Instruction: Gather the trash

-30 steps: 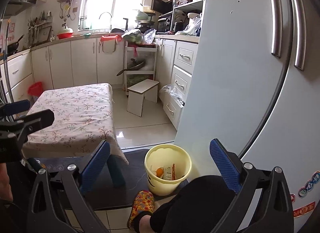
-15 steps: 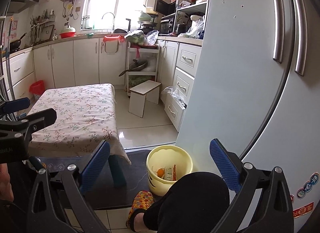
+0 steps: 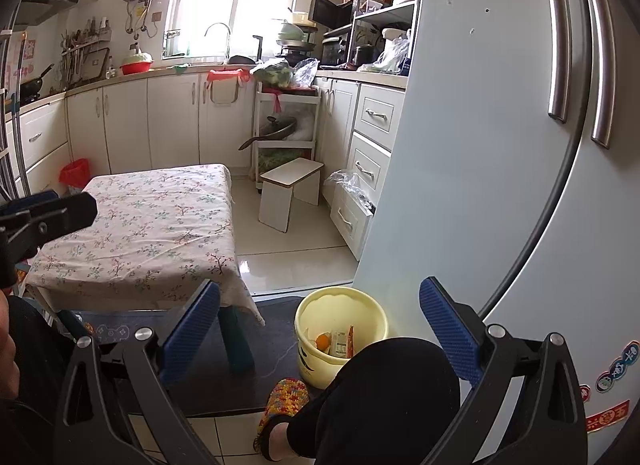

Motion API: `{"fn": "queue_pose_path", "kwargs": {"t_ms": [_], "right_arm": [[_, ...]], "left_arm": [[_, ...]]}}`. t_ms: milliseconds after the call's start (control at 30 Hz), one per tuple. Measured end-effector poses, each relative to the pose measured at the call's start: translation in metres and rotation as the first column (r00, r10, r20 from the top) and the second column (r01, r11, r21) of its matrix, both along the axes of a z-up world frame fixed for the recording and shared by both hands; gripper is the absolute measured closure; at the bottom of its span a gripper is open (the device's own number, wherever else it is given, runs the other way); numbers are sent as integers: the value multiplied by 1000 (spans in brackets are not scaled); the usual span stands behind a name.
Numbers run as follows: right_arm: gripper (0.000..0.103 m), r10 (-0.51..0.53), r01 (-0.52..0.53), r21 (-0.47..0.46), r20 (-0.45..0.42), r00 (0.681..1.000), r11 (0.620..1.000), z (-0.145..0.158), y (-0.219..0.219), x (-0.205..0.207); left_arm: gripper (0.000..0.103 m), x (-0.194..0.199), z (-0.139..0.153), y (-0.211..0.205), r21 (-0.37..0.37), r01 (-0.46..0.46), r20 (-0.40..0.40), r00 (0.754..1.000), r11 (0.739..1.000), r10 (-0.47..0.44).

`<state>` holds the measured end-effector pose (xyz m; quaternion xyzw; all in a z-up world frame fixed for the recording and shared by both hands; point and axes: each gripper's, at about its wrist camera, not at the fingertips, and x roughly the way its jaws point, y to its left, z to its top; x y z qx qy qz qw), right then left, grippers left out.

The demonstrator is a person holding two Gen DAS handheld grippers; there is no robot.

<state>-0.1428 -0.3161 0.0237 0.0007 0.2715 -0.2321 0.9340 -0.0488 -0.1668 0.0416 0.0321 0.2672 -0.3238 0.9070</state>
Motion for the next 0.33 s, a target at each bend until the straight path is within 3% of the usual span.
{"fn": "queue_pose_path", "kwargs": {"t_ms": [133,333], "right_arm": [[8,5,-5,-9,-4,1000,1000,-1,3,1],[8,7,-7,-8,-7,1000,1000,-1,5,1]], "left_arm": [[8,3,-5,-6,78,-54,11,999,995,53],[8,5,-6,-7,103,-68,17,998,992,67]]}}
